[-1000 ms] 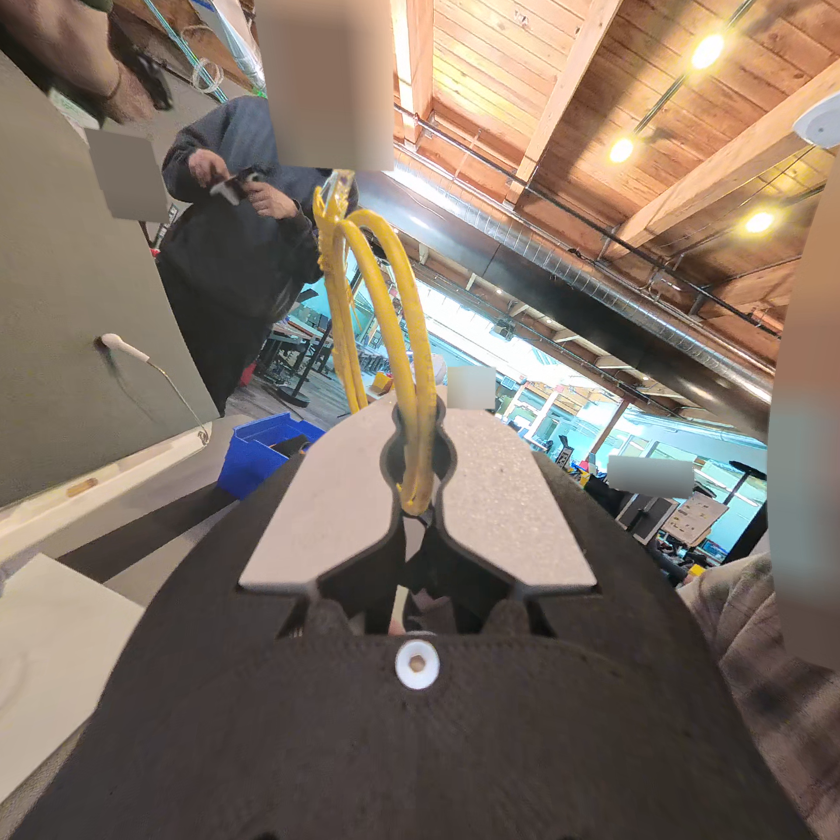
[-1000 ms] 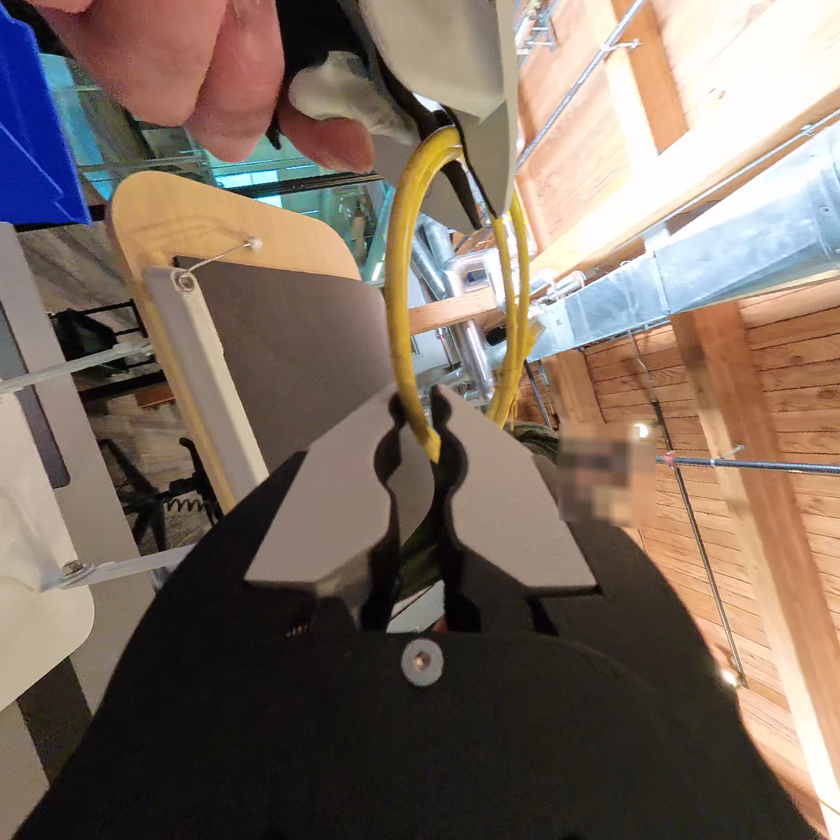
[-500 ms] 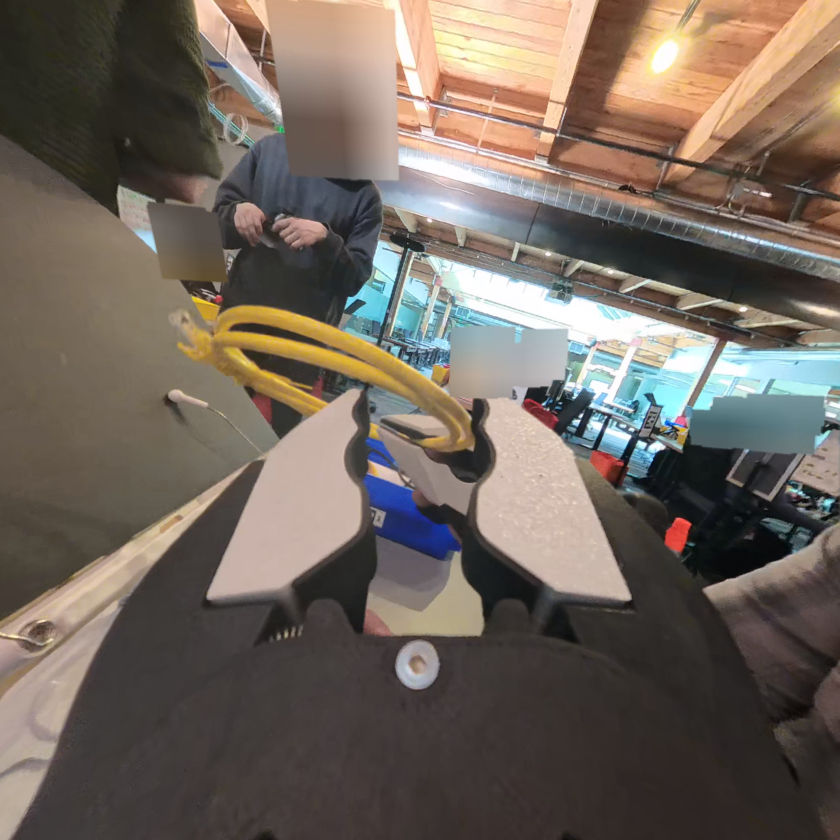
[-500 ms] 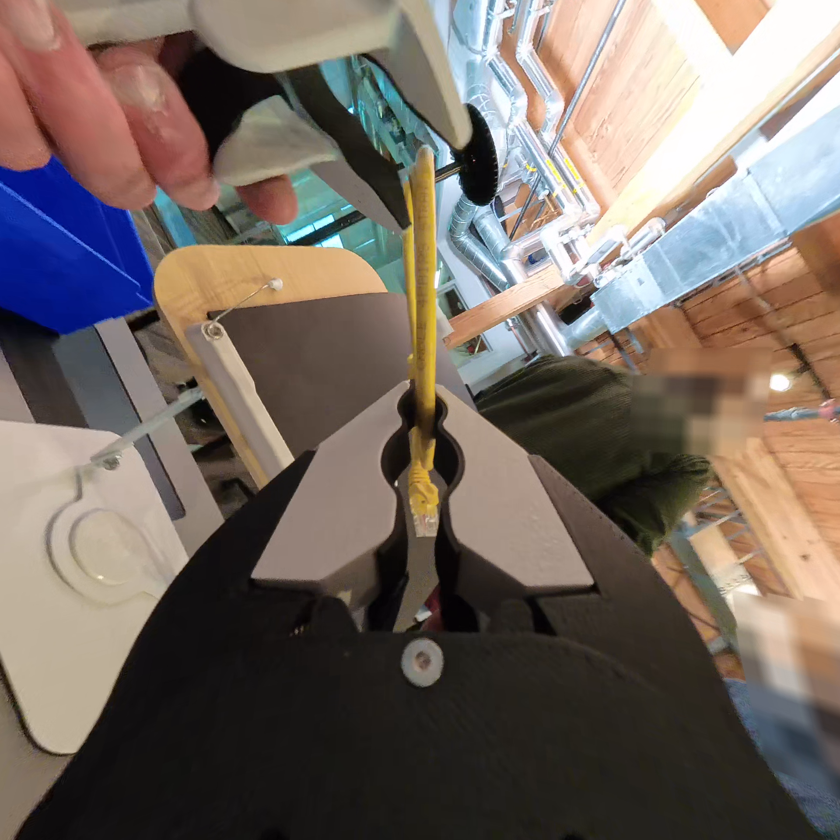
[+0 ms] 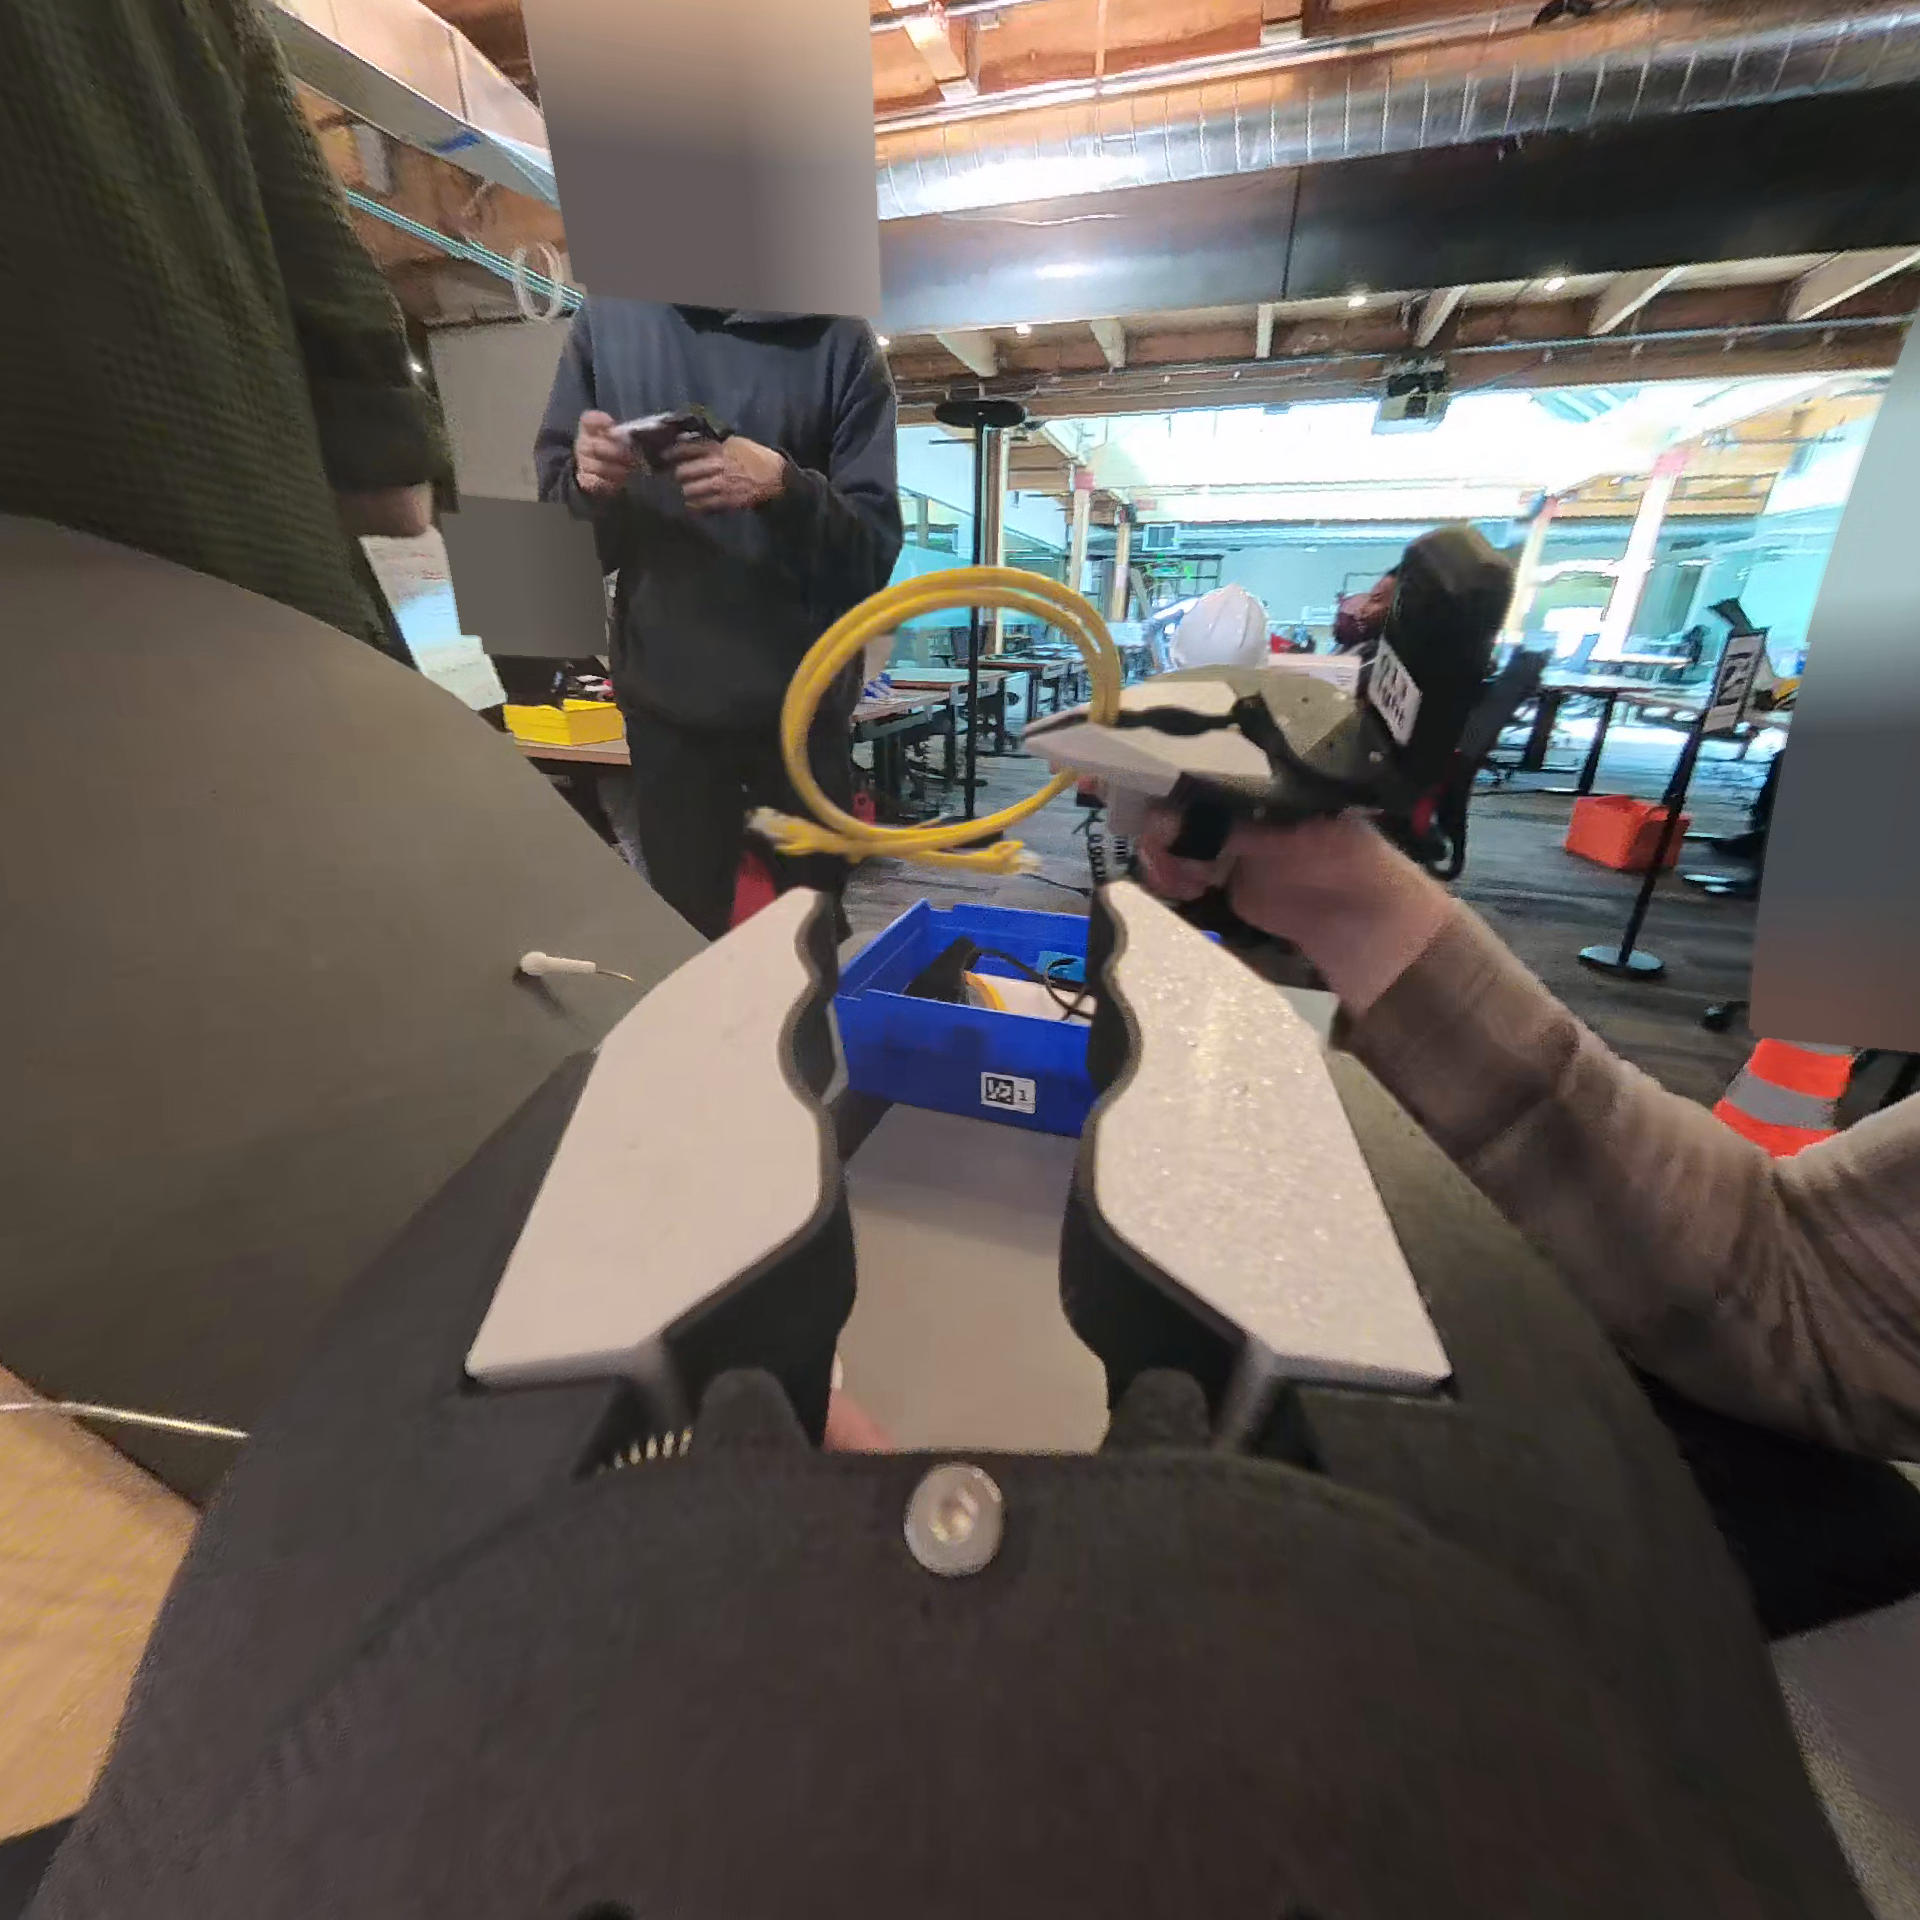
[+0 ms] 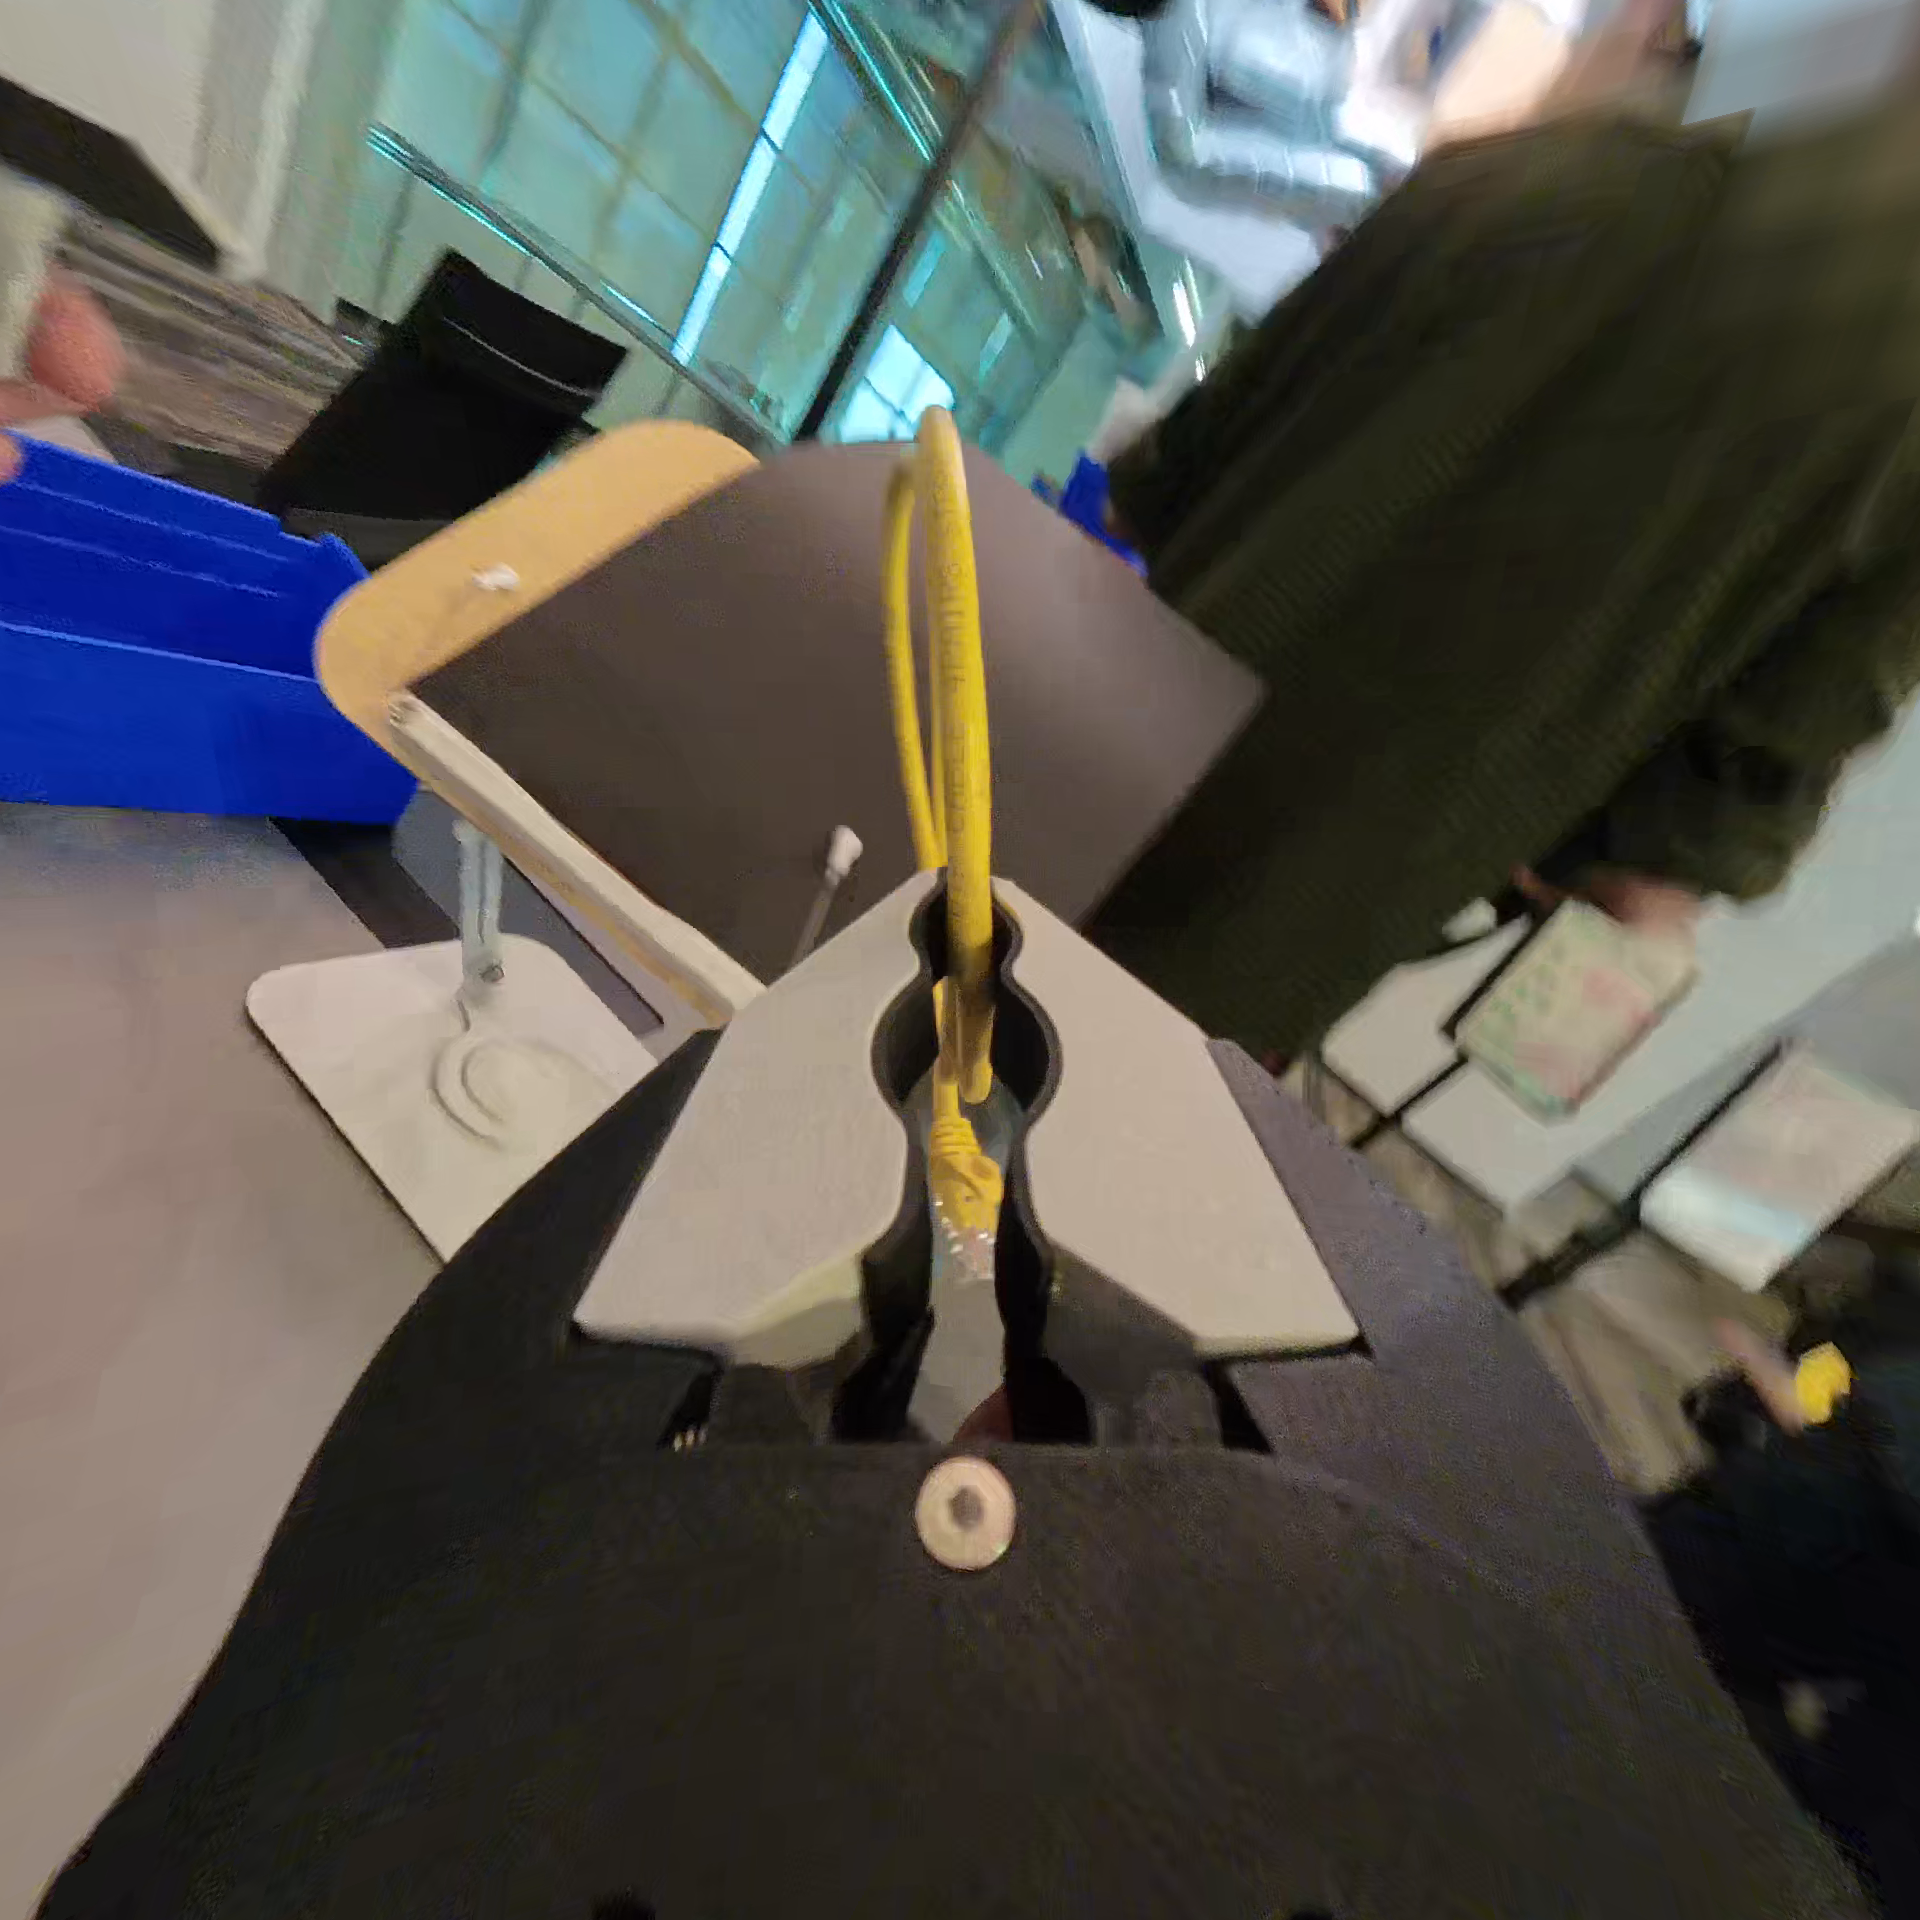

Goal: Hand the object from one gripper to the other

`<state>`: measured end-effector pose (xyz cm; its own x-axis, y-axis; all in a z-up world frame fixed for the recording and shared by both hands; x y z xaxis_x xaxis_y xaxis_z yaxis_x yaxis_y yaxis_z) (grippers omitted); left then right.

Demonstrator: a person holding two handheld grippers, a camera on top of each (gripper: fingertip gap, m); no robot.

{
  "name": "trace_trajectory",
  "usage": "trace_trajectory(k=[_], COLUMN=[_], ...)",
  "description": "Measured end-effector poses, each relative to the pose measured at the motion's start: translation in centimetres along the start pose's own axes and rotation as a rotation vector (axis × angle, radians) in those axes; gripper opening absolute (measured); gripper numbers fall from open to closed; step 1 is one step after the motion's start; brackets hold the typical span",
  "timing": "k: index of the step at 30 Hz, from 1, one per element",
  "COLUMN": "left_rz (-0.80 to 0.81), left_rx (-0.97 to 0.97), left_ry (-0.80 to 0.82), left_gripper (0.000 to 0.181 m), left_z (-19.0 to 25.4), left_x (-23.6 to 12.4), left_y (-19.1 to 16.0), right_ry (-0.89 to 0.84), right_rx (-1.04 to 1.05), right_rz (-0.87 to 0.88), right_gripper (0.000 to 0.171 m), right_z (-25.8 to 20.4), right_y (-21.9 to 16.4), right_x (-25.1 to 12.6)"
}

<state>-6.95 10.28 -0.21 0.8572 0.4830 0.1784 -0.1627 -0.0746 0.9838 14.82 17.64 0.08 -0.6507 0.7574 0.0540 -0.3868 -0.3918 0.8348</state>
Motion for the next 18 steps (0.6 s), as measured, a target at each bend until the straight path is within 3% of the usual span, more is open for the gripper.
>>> trace_trajectory(k=[3, 8, 18], left_rz=[-0.014, -0.030, -0.059], left_rx=[0.027, 0.035, 0.051], left_ry=[0.016, 0.039, 0.054], left_gripper=[0.043, 0.040, 0.039], left_z=[0.1, -0.3, -0.9], left_x=[0.3, 0.7, 1.0], left_y=[-0.4, -1.2, -2.1], right_ry=[-0.146, -0.221, -0.275], right_rx=[0.181, 0.543, 1.029], right_rz=[-0.045, -0.049, -0.199], right_gripper=[0.000, 0.000, 0.000], right_z=[5.4, 10.2, 10.7], right_y=[-3.0, -9.3, -22.2], right_x=[-3.0, -6.4, -8.0])
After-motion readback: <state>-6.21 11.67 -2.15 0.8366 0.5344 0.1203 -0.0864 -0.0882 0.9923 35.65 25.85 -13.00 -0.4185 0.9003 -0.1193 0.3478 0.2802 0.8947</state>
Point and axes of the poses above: each gripper's, where its closed fingertips meet, x out along the fingers, y out of its top, z = x × y across the jaws, the point moved 2 cm from there along -x, back along the fingers, and after that the axes turned 1 degree about y, right-handed, at the moved point
